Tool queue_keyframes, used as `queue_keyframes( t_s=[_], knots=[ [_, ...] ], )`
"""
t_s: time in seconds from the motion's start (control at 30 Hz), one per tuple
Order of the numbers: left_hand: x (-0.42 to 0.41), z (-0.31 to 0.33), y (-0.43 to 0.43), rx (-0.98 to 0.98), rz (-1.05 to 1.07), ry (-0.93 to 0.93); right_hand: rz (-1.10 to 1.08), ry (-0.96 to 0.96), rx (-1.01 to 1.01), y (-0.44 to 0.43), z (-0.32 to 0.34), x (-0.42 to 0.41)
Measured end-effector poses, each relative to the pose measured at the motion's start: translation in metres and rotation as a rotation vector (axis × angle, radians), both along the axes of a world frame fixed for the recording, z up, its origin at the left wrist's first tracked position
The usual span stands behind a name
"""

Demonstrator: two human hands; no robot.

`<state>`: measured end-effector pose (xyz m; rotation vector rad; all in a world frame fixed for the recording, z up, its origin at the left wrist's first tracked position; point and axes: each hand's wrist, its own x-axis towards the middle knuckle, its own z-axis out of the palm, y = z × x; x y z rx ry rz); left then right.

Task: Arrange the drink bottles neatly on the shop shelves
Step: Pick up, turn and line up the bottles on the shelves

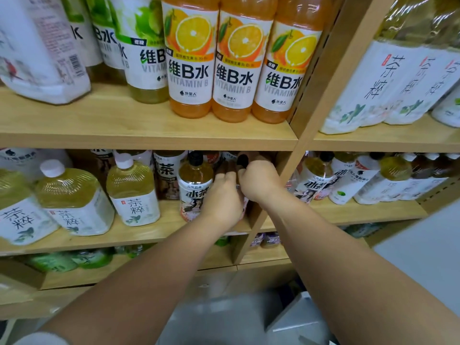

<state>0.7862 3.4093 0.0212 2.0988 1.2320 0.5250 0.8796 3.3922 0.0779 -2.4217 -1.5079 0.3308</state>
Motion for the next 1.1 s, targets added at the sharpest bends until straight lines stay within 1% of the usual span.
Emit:
queue_keyframes(
  t_s=[0.13,0.17,0.27,0.33,0.43,0.53,0.6,0.67,0.73,0.8,0.83,0.9,0.97,1.03,1.1],
  knots=[
    [-0.002,-0.006,0.000,0.046,-0.010,-0.036,-0.076,0.138,0.037,0.001,-0.002,-0.001],
    [-0.005,-0.010,-0.003,0.072,-0.019,-0.063,-0.080,0.143,0.081,-0.001,-0.004,-0.001],
    [-0.031,-0.022,-0.016,0.094,-0.037,-0.128,-0.092,0.145,0.306,-0.011,-0.019,-0.004],
    [-0.057,-0.031,-0.024,0.127,-0.018,-0.190,-0.121,0.173,0.392,-0.024,-0.032,-0.008],
    [-0.100,-0.039,-0.026,0.259,0.091,-0.256,-0.149,0.216,0.528,-0.047,-0.049,-0.025],
    [-0.139,-0.028,-0.017,0.269,0.263,-0.274,-0.024,0.227,0.603,-0.057,-0.056,-0.053],
    [-0.162,-0.018,-0.004,0.262,0.368,-0.284,0.106,0.266,0.575,-0.051,-0.056,-0.073],
    [-0.182,-0.010,0.009,0.270,0.459,-0.281,0.219,0.326,0.490,-0.038,-0.052,-0.091],
    [-0.196,-0.005,0.024,0.247,0.489,-0.204,0.310,0.380,0.387,-0.019,-0.047,-0.107],
    [-0.201,-0.005,0.037,0.178,0.431,-0.066,0.374,0.378,0.312,0.001,-0.044,-0.120],
    [-0.201,-0.006,0.041,0.131,0.388,-0.007,0.387,0.357,0.276,0.012,-0.041,-0.126],
    [-0.197,-0.008,0.044,0.053,0.330,0.050,0.392,0.320,0.196,0.031,-0.031,-0.135],
    [-0.195,-0.011,0.045,0.033,0.337,0.040,0.440,0.264,0.094,0.049,-0.020,-0.144],
    [-0.195,-0.012,0.047,0.055,0.359,0.015,0.494,0.137,-0.014,0.064,-0.011,-0.152],
    [-0.197,-0.014,0.047,0.073,0.362,-0.002,0.493,0.050,-0.039,0.076,-0.009,-0.157]
  ],
)
